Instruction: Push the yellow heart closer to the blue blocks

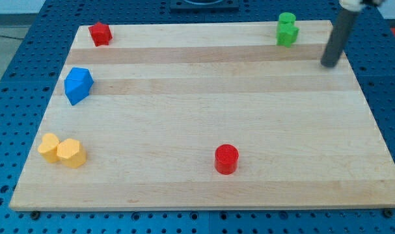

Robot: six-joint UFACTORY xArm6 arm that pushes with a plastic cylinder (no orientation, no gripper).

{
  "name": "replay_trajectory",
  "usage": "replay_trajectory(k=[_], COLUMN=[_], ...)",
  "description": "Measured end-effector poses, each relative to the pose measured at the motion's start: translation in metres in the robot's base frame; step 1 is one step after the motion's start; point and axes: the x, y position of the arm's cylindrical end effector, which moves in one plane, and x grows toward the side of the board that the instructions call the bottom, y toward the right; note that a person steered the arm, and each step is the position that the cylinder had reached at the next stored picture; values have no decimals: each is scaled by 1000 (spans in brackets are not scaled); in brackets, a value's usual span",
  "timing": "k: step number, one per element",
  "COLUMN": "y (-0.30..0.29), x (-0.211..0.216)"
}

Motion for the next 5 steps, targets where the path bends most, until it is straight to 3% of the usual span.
replay_trajectory(k=[2, 3, 4, 5], y=[-71, -123, -186, -333], x=[208, 248, 248, 248])
